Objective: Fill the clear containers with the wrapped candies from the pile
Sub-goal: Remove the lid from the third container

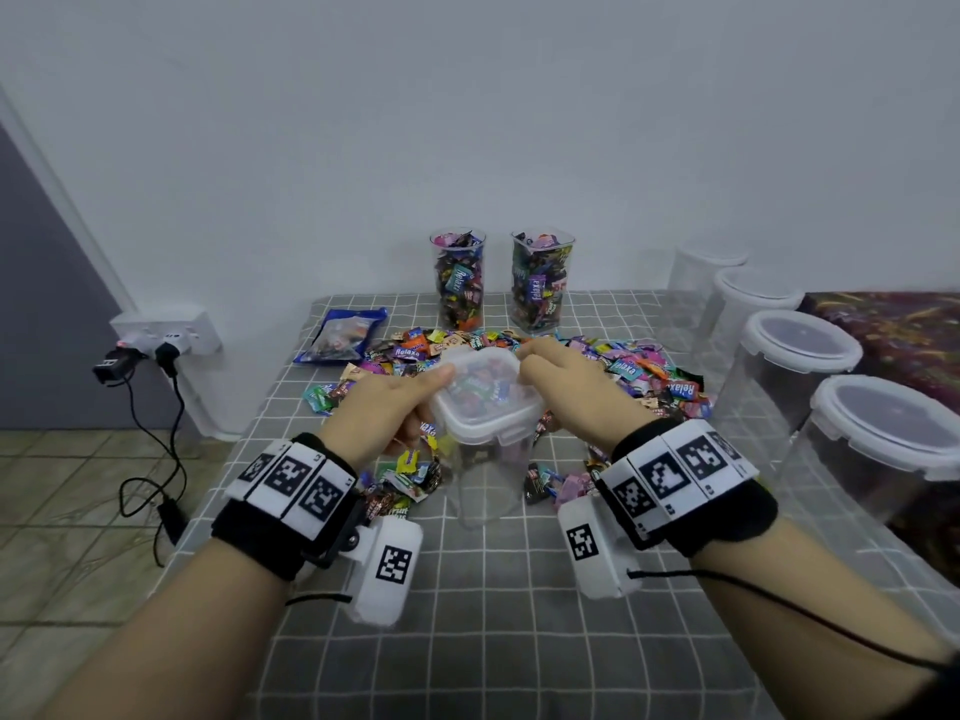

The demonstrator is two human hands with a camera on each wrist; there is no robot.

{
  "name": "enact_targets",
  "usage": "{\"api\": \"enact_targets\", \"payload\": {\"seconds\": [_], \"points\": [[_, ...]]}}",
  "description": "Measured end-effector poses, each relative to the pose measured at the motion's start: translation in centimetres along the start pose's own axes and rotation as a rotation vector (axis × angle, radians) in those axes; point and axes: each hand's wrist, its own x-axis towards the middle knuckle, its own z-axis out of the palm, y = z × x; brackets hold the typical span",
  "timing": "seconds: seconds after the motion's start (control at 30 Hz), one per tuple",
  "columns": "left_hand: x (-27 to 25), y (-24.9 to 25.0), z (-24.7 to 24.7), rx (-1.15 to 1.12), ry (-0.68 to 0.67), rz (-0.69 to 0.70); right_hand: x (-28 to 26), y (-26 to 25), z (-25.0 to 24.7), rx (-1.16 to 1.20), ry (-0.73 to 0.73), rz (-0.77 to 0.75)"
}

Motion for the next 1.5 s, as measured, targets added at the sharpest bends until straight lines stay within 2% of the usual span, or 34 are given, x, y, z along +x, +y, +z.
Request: {"api": "enact_targets", "payload": {"seconds": [0.17,0.43,0.63,0.8,0.9,1.0,1.1,1.17,1.33,1.43,1.5], "points": [[0.6,0.5,0.3,-0.065,0.004,-0.039,0.5,-0.2,-0.3,0.150,-0.043,0.035],[0.8,-0.7,0.8,-0.204,-0.071,-0.032,1.4,1.1,-0.3,0.450,-0.115,0.199],[1.2,-0.5,1.0,-0.252,-0.104,-0.065,1.4,1.4,-0.6,0.545,-0.195,0.211],[1.1,-0.3,1.3,-0.342,-0.104,-0.086,1.2,1.3,-0.4,0.518,-0.136,0.176],[1.1,-0.1,1.4,-0.304,-0.080,-0.067,1.0,1.2,-0.4,0.509,-0.132,0.162],[1.0,0.0,1.1,-0.191,0.023,0.004,0.7,1.4,-0.4,0.420,-0.089,0.114],[0.9,0.0,0.3,-0.054,0.112,0.141,0.3,2.3,-0.1,0.293,-0.015,0.026],[0.8,0.3,-0.4,0.003,0.022,0.207,0.0,3.1,0.0,0.271,-0.054,-0.008],[0.7,2.2,-1.3,0.362,-0.301,0.298,0.2,4.7,-0.1,0.353,-0.387,-0.097],[0.8,3.4,-1.0,0.460,-0.450,0.295,0.4,5.1,0.9,0.253,-0.356,-0.111],[0.8,4.1,-0.8,0.541,-0.461,0.328,0.4,5.1,1.4,0.248,-0.291,-0.111]]}}
